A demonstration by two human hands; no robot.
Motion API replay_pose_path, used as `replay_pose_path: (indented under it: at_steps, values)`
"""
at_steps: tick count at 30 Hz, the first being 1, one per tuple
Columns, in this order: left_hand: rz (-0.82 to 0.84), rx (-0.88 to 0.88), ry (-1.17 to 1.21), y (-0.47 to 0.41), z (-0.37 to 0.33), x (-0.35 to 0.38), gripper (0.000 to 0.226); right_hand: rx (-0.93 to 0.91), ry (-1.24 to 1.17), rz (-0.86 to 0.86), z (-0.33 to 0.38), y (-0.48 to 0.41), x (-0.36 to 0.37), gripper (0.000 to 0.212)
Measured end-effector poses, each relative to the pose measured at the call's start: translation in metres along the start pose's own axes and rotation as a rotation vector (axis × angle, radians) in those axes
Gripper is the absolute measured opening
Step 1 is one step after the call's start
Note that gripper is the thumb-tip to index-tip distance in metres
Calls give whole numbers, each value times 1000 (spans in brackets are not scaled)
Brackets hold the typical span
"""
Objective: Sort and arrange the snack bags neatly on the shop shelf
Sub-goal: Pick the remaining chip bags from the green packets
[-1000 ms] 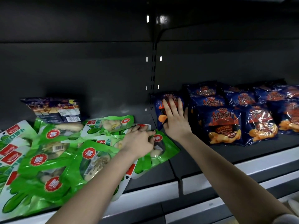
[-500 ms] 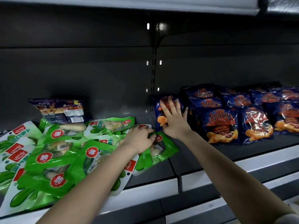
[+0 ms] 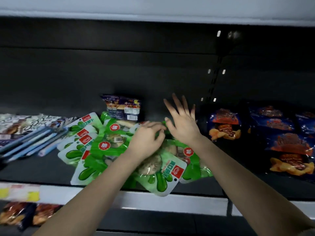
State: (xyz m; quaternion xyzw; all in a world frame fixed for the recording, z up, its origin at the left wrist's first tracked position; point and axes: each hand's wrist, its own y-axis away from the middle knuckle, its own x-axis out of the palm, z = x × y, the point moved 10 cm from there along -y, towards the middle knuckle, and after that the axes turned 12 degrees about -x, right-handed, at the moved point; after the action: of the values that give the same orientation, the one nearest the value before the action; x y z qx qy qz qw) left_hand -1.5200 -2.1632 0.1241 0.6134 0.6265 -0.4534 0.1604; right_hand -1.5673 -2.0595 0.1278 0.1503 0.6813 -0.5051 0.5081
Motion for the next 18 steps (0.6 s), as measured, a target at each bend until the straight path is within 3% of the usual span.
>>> replay_pose_path:
  at_steps: [6,11,18]
  values:
    - [-70,-173,-152,13,69,-52,24,-127,-70,-16,61,-52,16,61]
    - [-13,-286,-337,33,117,-67,30,-199,-80,-19,105,-83,29,69]
    - [39,-372,-379,52,157,-65,33,-125,-59,-42,128,-97,34,74]
